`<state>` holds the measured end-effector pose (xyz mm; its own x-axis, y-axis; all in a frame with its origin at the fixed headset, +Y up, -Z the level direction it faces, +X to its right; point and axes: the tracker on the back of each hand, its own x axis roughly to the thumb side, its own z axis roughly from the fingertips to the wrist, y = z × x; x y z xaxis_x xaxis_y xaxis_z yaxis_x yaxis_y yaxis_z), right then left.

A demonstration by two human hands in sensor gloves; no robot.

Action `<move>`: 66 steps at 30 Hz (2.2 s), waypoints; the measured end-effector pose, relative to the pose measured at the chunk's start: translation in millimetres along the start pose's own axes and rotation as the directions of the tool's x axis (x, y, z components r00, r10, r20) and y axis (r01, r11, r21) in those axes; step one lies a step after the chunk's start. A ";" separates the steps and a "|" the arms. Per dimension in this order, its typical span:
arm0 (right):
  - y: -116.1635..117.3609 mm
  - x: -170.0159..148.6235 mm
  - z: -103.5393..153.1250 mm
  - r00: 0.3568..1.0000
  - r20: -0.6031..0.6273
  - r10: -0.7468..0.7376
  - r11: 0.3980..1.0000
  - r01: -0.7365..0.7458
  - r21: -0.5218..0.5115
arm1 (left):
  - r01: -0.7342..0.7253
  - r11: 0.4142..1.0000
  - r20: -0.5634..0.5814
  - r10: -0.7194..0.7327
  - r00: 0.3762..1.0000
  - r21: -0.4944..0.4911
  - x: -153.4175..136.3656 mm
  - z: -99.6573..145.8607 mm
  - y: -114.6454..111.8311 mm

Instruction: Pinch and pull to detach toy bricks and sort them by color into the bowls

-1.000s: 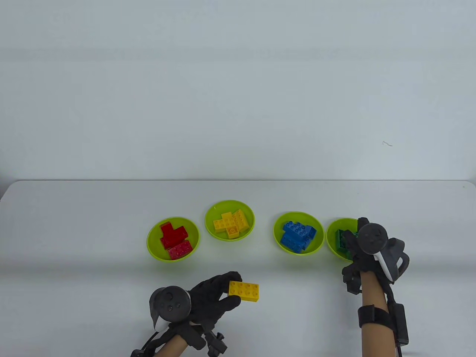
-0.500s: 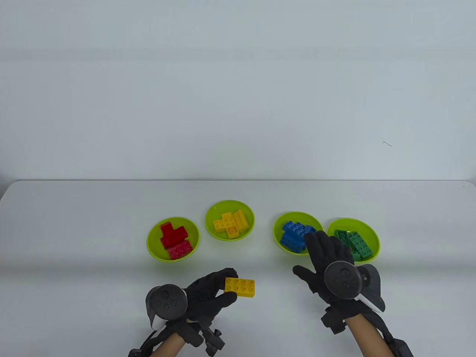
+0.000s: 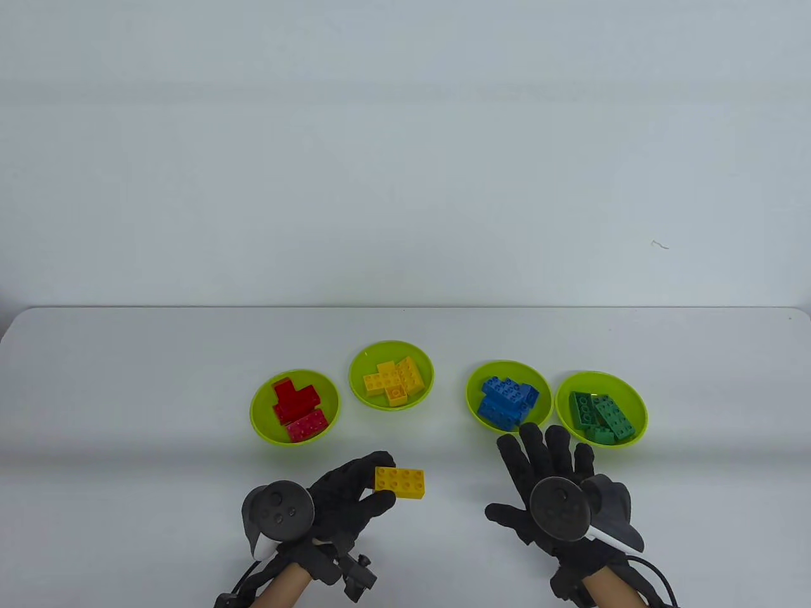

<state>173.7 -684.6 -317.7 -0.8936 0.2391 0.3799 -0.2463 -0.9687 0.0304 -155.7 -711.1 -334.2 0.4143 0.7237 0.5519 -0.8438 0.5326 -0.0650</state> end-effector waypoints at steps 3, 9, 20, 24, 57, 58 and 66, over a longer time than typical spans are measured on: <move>0.5 -0.5 0.8 1.000 -0.001 0.005 1.000 -0.005 0.000 | 0.003 1.000 -0.014 -0.003 1.000 0.008 -0.3 -0.7 1.2; 2.3 -3.1 0.8 1.000 -0.010 0.004 1.000 -0.004 0.005 | 0.048 0.997 -0.045 -0.045 0.998 0.058 0.6 -9.3 11.0; -11.7 -6.8 3.8 0.998 -0.029 -0.047 0.998 0.046 -0.045 | 0.348 0.937 -0.144 -0.342 0.928 0.016 -19.3 -94.2 6.8; -15.1 -8.6 3.8 0.998 -0.030 -0.060 0.997 0.059 -0.052 | 0.430 0.903 -0.206 -0.423 0.882 -0.012 -32.1 -123.7 -3.1; -17.9 -10.8 2.0 0.995 -0.023 -0.102 0.994 0.101 -0.033 | 0.646 0.640 -0.083 -0.734 0.674 -0.415 -36.9 -151.1 -13.7; -16.4 -11.1 2.0 0.995 -0.026 -0.100 0.995 0.099 -0.028 | 0.643 0.636 -0.058 -0.729 0.682 -0.427 -30.6 -146.3 -11.2; -3.1 -10.6 -2.1 0.998 -0.045 -0.047 0.999 0.048 0.019 | 0.580 0.673 0.049 -0.633 0.773 -0.458 6.7 -73.7 -5.5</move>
<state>183.1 -684.0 -323.8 -0.8971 0.2874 0.3356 -0.2818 -0.9572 0.0665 -123.2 -676.8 -391.4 0.8376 0.2006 0.5082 -0.1712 0.9797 -0.1045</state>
